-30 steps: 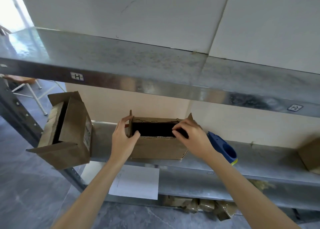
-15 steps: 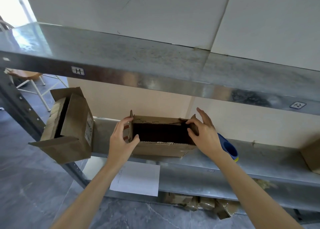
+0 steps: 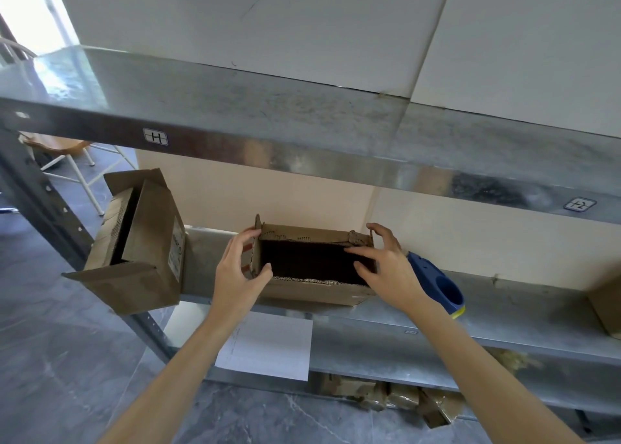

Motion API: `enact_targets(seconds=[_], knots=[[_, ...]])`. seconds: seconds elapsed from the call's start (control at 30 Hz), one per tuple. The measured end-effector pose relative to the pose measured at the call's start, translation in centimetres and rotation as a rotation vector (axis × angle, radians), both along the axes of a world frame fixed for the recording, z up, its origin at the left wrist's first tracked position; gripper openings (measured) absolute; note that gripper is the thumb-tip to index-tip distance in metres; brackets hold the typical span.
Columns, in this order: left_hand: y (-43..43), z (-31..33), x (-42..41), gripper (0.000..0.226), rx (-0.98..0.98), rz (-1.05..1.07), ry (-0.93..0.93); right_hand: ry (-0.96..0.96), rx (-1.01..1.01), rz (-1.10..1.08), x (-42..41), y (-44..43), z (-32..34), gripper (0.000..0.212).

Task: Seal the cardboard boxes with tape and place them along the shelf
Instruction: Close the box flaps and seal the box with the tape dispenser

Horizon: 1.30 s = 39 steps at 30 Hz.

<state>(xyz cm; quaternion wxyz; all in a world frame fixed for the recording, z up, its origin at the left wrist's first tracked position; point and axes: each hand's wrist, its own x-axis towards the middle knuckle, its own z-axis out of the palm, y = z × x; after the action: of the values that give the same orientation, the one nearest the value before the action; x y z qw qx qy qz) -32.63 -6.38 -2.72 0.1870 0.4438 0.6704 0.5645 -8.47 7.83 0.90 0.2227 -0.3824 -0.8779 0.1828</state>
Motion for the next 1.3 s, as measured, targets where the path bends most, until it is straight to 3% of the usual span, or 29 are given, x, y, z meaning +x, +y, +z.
enact_targets(seconds=[0.17,1.0,1.3], knots=[[-0.1,-0.3,0.0,0.061,0.016,-0.025,0.013,-0.032,0.06,-0.051,-0.2,0.3,-0.1,0.041],[-1.2,-1.6,-0.8,0.073,0.077,-0.183,0.2,0.006,-0.001,-0.2,-1.0,1.6,-0.9,0.036],[-1.4,-1.3,-0.9,0.073,0.072,-0.23,0.236,-0.022,-0.138,-0.227,-1.3,2.0,-0.9,0.048]])
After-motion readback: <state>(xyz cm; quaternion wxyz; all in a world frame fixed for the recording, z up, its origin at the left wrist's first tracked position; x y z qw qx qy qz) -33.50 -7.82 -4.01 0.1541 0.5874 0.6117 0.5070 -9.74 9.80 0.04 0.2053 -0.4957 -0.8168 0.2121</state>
